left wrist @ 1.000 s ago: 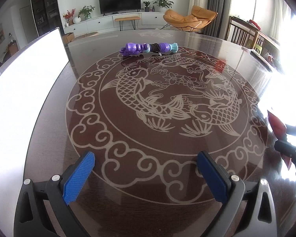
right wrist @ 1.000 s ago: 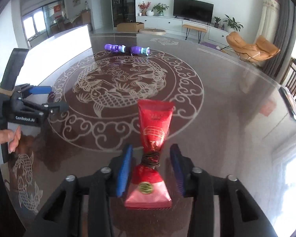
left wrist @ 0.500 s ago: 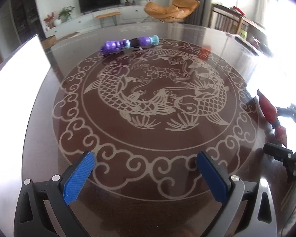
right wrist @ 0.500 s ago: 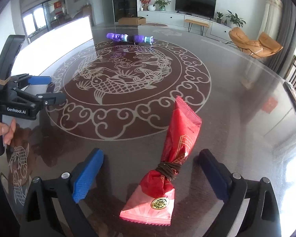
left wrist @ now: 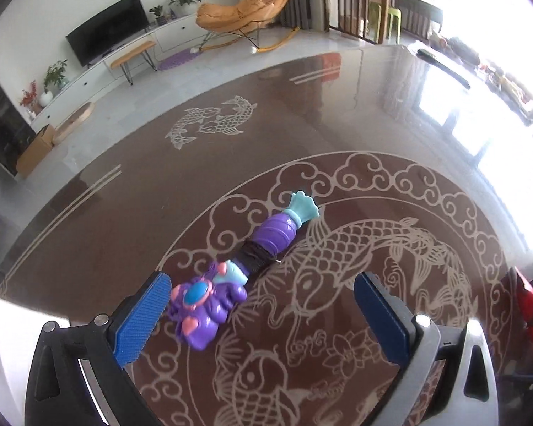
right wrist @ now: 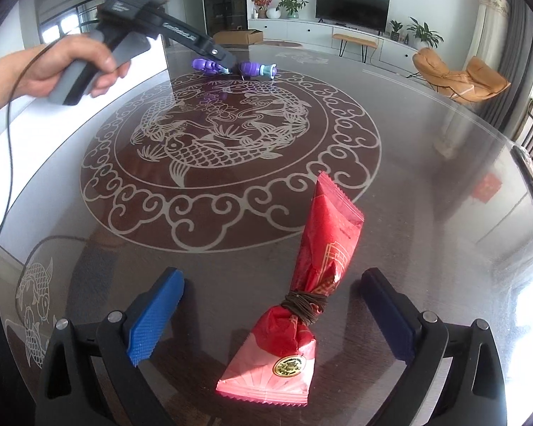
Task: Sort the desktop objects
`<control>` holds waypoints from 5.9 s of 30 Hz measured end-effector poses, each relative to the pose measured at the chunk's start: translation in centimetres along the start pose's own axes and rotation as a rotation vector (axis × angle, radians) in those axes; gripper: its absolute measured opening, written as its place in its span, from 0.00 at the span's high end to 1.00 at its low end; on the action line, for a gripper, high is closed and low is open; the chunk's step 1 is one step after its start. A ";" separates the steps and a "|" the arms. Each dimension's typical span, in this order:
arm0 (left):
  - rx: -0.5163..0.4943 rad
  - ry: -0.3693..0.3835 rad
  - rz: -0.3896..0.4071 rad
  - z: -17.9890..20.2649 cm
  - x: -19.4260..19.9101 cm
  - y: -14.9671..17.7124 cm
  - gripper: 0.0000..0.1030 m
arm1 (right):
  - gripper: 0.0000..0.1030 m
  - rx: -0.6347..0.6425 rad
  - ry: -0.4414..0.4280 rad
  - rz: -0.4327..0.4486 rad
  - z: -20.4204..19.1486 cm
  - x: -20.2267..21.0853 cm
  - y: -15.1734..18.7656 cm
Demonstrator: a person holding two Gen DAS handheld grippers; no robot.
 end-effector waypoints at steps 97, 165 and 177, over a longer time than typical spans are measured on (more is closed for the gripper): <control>0.923 -0.165 0.150 -17.1 28.9 44.8 0.80 | 0.81 0.357 -0.577 -0.108 -41.0 0.3 -21.6; 1.140 -0.618 0.072 -12.2 34.9 42.8 0.00 | 0.00 0.371 -0.282 -0.067 -37.5 0.2 -24.0; 1.157 -0.642 0.038 -12.9 34.4 43.4 0.00 | 0.00 0.360 -0.282 -0.073 -36.9 0.2 -24.4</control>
Point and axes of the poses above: each gripper's, at about its wrist camera, not at the fingertips, and x roughly against the way its jaws point, z to its right, y to its underside, the point moved 1 cm from there along -x, roughly the way its jaws point, and after that the axes turned 5 degrees about -y, right-handed, at the moved point
